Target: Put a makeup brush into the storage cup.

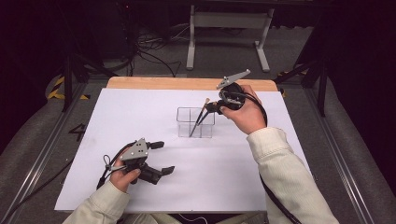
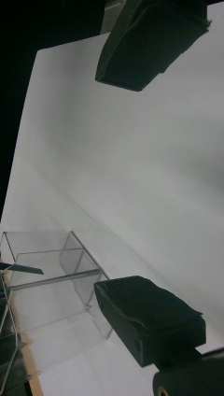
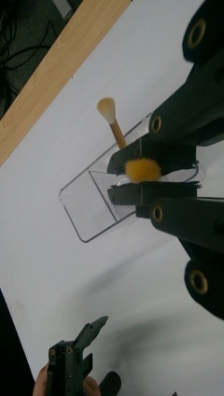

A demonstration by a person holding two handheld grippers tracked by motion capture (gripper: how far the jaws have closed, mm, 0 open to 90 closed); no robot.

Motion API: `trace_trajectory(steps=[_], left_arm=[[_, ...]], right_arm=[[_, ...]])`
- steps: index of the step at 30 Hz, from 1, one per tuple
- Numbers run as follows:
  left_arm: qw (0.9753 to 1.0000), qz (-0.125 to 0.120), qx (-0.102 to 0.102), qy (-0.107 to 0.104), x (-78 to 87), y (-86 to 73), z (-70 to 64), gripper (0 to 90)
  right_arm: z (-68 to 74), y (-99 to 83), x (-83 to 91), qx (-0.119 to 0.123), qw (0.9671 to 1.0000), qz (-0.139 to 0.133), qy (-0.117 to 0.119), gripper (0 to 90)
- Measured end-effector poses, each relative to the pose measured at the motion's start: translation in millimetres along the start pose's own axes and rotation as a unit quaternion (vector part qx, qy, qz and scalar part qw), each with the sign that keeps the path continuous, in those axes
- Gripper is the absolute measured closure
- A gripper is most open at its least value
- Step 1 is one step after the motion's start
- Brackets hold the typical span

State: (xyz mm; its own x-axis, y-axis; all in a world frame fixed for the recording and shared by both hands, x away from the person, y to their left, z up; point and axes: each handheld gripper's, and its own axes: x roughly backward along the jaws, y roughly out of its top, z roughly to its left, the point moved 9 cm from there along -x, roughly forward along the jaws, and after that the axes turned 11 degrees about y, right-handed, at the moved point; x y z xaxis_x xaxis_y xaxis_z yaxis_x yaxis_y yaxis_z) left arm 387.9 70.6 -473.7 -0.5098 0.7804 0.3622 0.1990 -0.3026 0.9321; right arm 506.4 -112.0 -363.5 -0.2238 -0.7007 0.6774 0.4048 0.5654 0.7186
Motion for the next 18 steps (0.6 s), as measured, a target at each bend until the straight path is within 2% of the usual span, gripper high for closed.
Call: trace_trajectory(steps=[7,14,15,16,18], left_arm=[[1.0,-0.001,-0.001,0.004,1.5,0.6,1.8,4.1],[1.0,0.0,-0.001,0.004,1.4,0.2,1.6,4.1],[1.0,-0.001,-0.003,0.003,1.6,0.5,1.8,4.1],[1.0,0.0,-0.004,0.003,1.9,0.4,2.0,4.2],[1.0,-0.001,-0.003,0.004,1.8,0.5,2.0,4.1]], right_arm=[[-2.6,-4.0,-8.8,-0.005,1.0,0.005,0.002,84.1],[-3.0,-5.4,-9.4,-0.005,1.0,0.005,0.003,83.6],[-2.8,-5.5,-8.9,-0.005,1.0,0.003,0.004,81.7],[-2.4,-5.6,-8.5,-0.008,1.0,-0.001,0.004,75.4],[-2.3,-3.8,-6.9,-0.01,0.9997,-0.024,0.001,57.7]])
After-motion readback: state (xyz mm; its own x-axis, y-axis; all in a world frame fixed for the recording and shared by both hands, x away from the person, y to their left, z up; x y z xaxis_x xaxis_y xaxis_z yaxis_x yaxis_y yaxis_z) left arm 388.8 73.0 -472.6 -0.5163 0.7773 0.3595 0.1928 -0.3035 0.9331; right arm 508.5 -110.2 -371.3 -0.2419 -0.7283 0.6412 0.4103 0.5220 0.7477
